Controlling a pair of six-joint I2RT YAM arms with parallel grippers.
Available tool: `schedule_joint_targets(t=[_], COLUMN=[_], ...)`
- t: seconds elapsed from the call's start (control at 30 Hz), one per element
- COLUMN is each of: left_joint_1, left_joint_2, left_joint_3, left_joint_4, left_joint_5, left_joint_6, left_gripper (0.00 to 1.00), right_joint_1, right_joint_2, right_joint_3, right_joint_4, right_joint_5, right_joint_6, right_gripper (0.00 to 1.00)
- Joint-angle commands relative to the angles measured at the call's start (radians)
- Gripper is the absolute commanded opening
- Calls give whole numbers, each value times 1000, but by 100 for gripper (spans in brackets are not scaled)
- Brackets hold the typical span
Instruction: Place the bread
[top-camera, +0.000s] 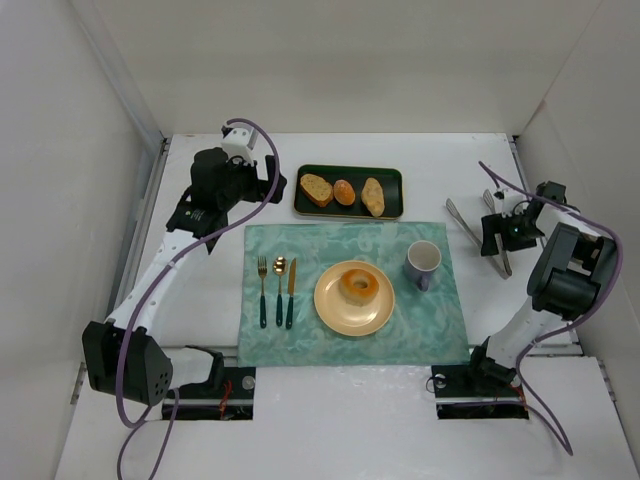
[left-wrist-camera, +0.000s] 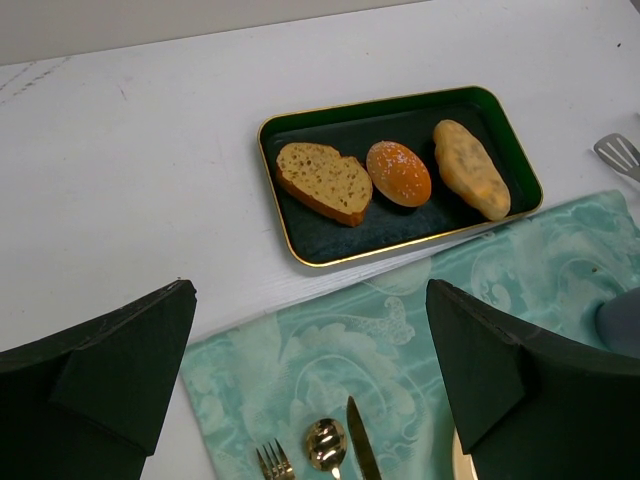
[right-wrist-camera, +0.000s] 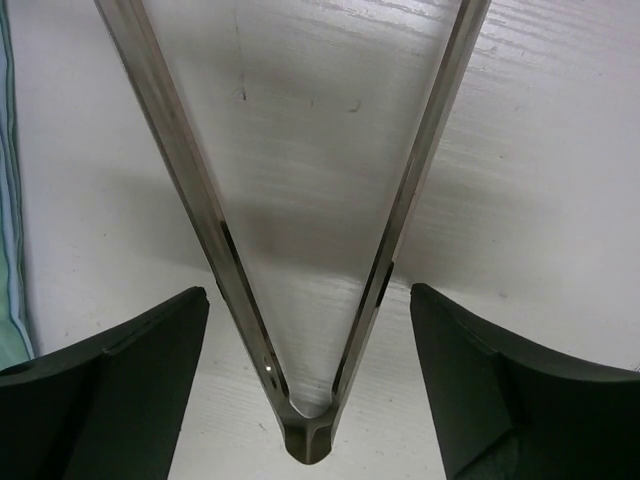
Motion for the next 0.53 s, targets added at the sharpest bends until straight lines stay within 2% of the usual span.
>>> schedule_joint_targets(t=[0.0,0.1,0.37,0.5], left_joint_1=[-3,-3,-3,-3], left_joint_2=[-40,-51,-91,-100], left_joint_3=[-4,-4,-4,-4], left_joint_4=[31,31,31,31], left_joint_5=[7,7,17,27], left_joint_6=[12,12,12,12], left_gripper=[100,100,100,100], right_joint_1=[-8,-17,-17,-17], right_joint_2=[-36,-105,-522,-656], right_joint_3=[41,30,58,12], right_joint_4=[-11,-11,-56,39], right_joint_5=[-18,-18,-55,-55], right_joint_6=[1,1,33,121], right_gripper=[88,99,99,99])
